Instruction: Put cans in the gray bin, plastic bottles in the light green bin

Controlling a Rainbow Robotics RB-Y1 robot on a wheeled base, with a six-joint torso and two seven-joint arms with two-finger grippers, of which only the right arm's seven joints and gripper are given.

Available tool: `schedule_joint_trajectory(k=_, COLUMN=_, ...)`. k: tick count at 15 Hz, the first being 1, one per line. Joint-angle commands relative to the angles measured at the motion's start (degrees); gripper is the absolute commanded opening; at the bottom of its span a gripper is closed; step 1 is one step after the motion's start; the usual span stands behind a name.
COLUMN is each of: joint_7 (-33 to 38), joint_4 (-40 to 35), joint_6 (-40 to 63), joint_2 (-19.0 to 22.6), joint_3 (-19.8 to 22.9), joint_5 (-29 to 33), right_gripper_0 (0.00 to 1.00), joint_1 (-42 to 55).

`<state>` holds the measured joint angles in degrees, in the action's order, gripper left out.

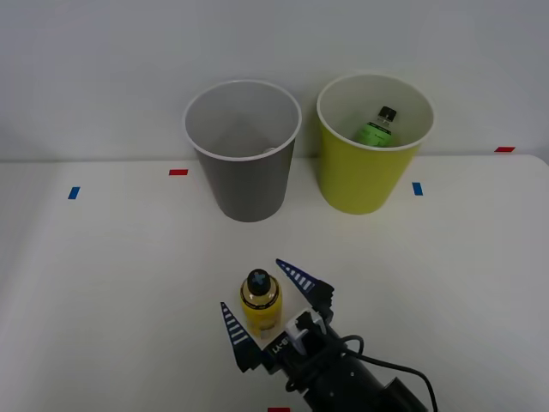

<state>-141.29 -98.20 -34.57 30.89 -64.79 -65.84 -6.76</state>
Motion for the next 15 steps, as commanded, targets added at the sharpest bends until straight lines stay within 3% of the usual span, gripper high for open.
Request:
schedule_joint_trajectory(k=1, joint_7=-0.21, joint_4=0.03, joint_6=0.3, joint_2=-0.3, joint_3=0.28, joint_5=0.01, right_gripper_0=1.0, joint_1=-0.1)
schedule_joint_trajectory(k=9, joint_7=-0.48, joint_4=0.03, joint_6=3.81, joint_2=-1.27, joint_3=2.21, joint_5=0.01, right_gripper_0=1.0, joint_1=-0.45)
schedule_joint_trajectory(k=10, joint_7=-0.3, joint_4=-0.06, joint_6=3.81, joint_2=-1.09, joint_3=2.21, joint_5=0.01, right_gripper_0=0.71, joint_1=-0.36)
schedule_joint_trajectory(k=11, joint_7=-0.21, joint_4=-0.06, joint_6=3.46, joint_2=-0.83, joint_3=2.21, joint_5=0.01, right_gripper_0=0.28, joint_1=-0.45)
schedule_joint_trajectory(k=12, joint_7=-0.21, joint_4=-0.15, joint_6=3.46, joint_2=-0.56, joint_3=2.21, joint_5=0.01, right_gripper_0=0.0, joint_1=-0.36)
schedule_joint_trajectory(k=15, joint_7=-0.04, joint_4=-0.24, joint_6=3.2, joint_2=-0.56, joint_3=2.21, joint_5=0.01, right_gripper_0=0.0, joint_1=-0.01)
